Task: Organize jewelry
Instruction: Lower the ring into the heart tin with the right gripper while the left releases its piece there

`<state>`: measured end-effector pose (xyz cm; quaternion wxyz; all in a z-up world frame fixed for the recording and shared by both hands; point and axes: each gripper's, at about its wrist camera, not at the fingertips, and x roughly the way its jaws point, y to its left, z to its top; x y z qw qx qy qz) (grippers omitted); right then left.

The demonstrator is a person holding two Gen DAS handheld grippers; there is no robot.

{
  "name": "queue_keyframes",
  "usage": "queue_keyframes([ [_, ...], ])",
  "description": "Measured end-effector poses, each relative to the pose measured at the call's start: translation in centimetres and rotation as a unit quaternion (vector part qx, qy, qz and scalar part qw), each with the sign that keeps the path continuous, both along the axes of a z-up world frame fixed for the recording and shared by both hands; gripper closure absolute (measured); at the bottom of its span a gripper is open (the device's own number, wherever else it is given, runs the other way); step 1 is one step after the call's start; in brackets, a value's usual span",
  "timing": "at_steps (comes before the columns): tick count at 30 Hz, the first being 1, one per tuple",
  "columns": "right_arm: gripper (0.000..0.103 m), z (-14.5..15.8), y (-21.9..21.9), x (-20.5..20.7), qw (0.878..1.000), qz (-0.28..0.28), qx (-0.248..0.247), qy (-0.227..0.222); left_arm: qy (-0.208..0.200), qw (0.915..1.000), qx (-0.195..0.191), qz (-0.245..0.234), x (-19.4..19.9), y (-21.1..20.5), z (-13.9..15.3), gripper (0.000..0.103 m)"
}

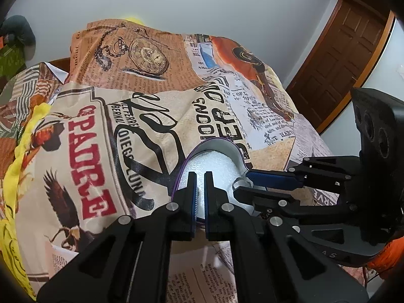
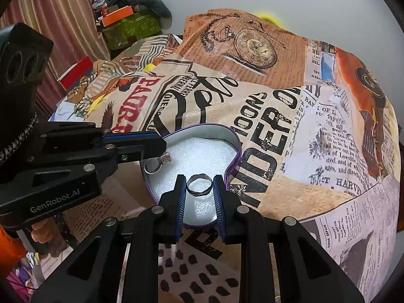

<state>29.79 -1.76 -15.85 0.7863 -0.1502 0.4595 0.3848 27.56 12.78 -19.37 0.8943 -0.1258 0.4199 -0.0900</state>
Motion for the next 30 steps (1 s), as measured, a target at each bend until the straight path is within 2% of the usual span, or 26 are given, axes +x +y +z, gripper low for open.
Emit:
queue_keyframes([
  [5,0.083,0.4,0.2,-0.1,1.0,0.0,-0.013,-0.008,-0.007,0.9999,0.013,0.004,-0.5,-0.1,0.9,0.101],
  [8,0.078,0.9,0.0,-0.2,1.0,-0.004,-0.016,-0.014,-0.015,0.9996,0.022,0.007,-0.9,-0.2,1.7,0.098],
  [10,0.077,1.4,-0.2,-0.4,1.0,-0.006,-0.013,-0.02,-0.023,0.9993,0.029,0.01,-1.3,-0.2,2.5,0.092],
  [14,0.077,2.8,-1.0,-1.1,0.999,-0.013,-0.009,-0.04,-0.036,0.9985,0.038,0.018,-2.2,-0.3,4.0,0.09],
  [17,0.077,4.2,-2.0,-1.5,0.999,-0.021,0.003,-0.05,-0.047,0.9971,0.055,0.024,-2.9,-0.7,5.2,0.084],
  [19,0.077,5.2,-2.9,-1.7,0.998,-0.029,0.013,-0.056,-0.055,0.9963,0.062,0.024,-3.3,-1.0,5.8,0.078],
  [23,0.076,7.4,-5.4,-2.0,0.996,-0.05,0.032,-0.068,-0.063,0.9954,0.07,0.02,-4.2,-2.0,7.1,0.072],
  [27,0.058,8.9,-8.1,-2.5,0.993,-0.074,0.046,-0.084,-0.067,0.9949,0.074,0.015,-4.9,-3.3,7.8,0.064],
  [30,0.057,9.4,-10.1,-2.9,0.991,-0.087,0.047,-0.092,-0.065,0.9951,0.075,0.007,-5.4,-4.4,8.0,0.06],
])
